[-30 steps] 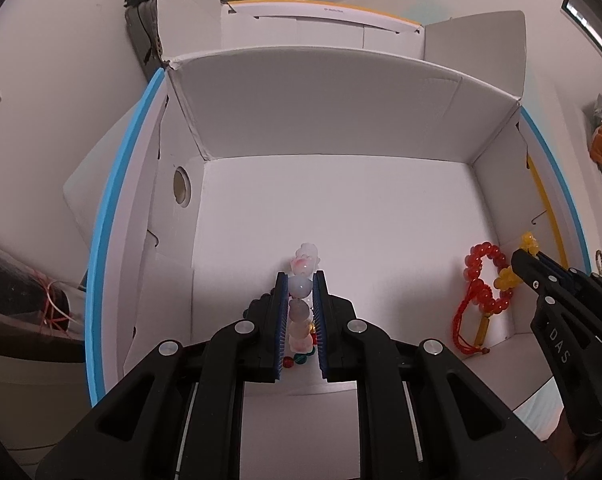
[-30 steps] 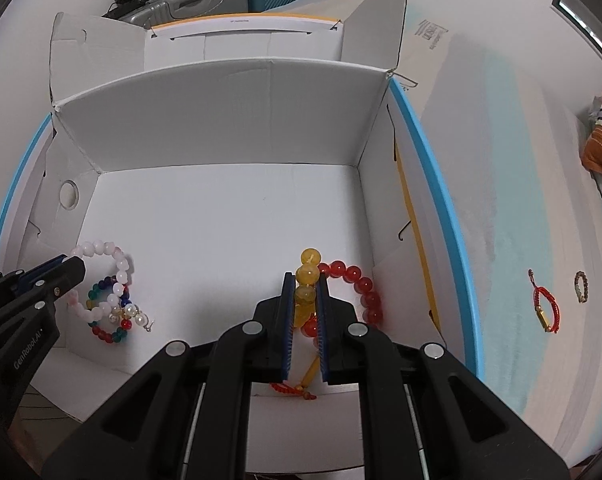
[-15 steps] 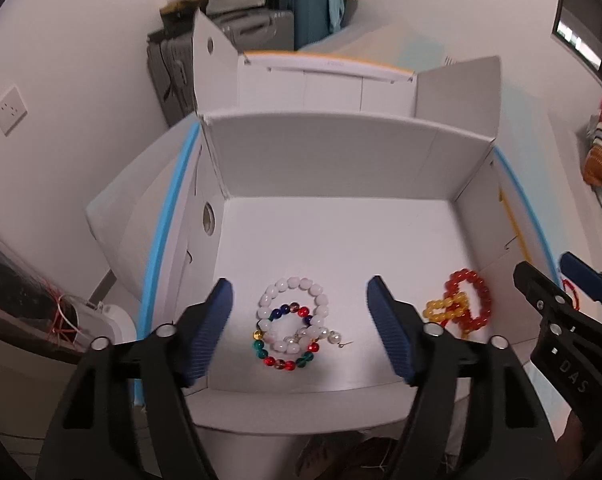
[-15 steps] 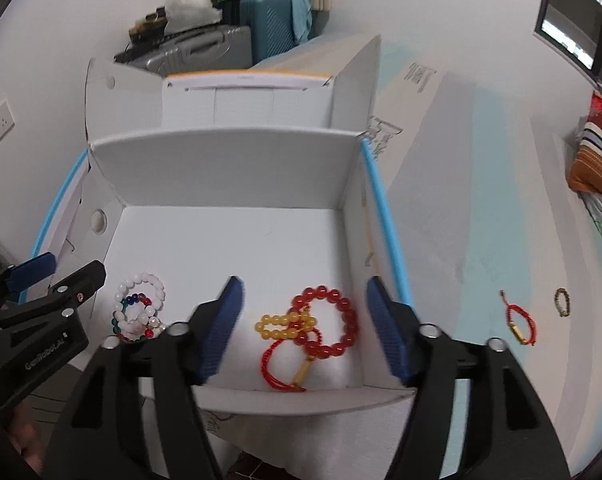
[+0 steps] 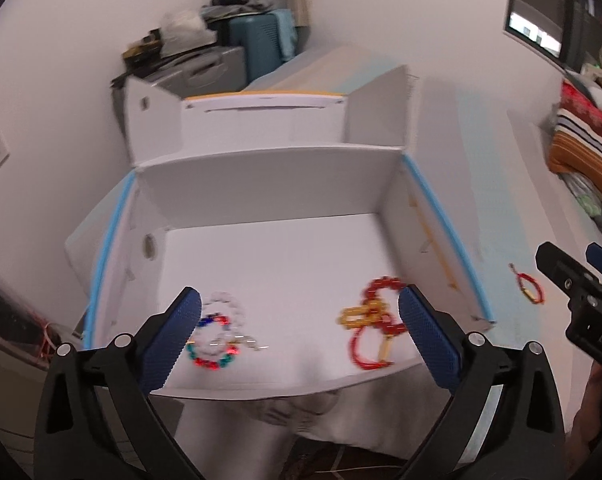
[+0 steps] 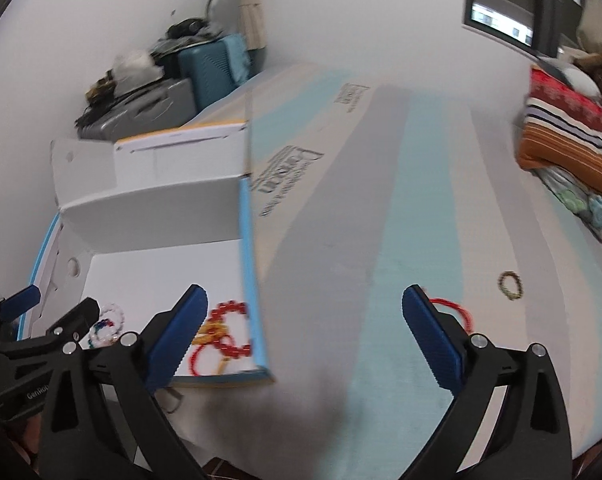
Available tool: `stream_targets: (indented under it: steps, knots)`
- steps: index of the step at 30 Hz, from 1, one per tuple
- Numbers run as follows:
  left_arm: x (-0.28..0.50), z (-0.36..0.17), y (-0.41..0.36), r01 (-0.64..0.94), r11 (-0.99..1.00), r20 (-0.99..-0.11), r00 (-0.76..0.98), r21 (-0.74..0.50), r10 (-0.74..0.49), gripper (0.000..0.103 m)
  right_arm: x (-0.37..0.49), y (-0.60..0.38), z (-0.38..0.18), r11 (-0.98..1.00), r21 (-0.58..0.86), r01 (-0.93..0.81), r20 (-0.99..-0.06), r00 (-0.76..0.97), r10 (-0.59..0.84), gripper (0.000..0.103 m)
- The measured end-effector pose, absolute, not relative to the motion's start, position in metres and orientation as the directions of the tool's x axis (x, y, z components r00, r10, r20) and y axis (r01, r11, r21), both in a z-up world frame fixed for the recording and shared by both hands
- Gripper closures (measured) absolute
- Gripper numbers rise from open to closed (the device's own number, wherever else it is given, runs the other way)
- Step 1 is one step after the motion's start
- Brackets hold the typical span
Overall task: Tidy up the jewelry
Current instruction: 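Move both open tools back over the last two bracelets on the bed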
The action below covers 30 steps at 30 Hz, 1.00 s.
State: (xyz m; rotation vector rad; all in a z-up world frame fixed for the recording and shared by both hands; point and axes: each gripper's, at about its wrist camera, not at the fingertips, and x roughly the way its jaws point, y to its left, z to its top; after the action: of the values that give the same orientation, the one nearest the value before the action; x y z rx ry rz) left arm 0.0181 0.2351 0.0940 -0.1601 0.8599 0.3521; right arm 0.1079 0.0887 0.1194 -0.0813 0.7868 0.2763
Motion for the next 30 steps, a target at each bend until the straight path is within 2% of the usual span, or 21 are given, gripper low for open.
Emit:
stream_targets:
  steps: [14,30]
  knots:
    - [0.069,0.083,0.117,-0.192,0.981,-0.769,0.627,0.006,0.127,0.006,0.133,-0.040,0.116,0.992,0.021,-0.121,-0.705,0.702,0.100,0.008]
    - [0.144,0.035,0.015,-0.043,0.999,-0.809,0.588,-0.007,0.019,0.006,0.192,-0.145,0.061,1.000,0.001,-0.001,-0.757,0.653,0.002,0.008]
